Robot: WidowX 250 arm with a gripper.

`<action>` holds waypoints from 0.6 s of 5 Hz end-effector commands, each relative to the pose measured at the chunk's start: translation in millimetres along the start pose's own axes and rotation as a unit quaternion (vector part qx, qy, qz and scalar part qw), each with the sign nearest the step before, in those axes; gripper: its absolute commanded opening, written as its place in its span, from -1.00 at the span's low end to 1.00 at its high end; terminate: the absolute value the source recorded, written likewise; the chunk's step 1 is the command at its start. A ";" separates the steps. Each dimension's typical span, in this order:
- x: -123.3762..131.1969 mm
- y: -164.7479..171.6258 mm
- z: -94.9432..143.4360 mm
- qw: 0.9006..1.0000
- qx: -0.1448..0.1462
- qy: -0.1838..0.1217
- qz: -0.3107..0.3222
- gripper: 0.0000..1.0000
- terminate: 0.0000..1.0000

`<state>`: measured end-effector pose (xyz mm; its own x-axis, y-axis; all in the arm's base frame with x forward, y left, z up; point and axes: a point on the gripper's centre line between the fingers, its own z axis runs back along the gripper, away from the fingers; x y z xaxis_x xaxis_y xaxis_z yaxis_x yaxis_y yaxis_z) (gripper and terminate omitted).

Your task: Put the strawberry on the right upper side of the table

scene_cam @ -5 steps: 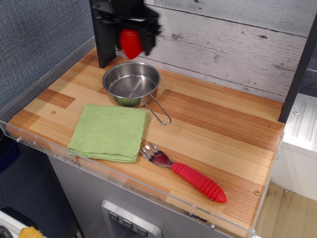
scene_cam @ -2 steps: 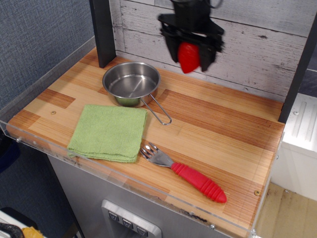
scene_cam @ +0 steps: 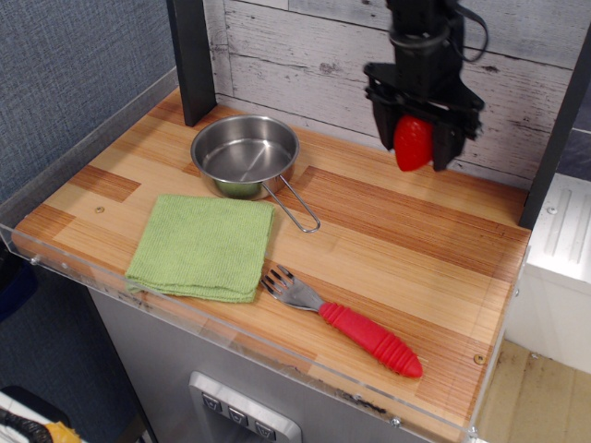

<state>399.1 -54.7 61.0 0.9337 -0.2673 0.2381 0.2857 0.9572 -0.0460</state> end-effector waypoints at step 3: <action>7.7 -22.6 -27.2 0.998 -0.041 0.017 -0.050 -1.00 -1.00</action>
<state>404.8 -80.9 15.3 0.9187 -0.3596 0.1636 0.3805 0.9167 -0.1219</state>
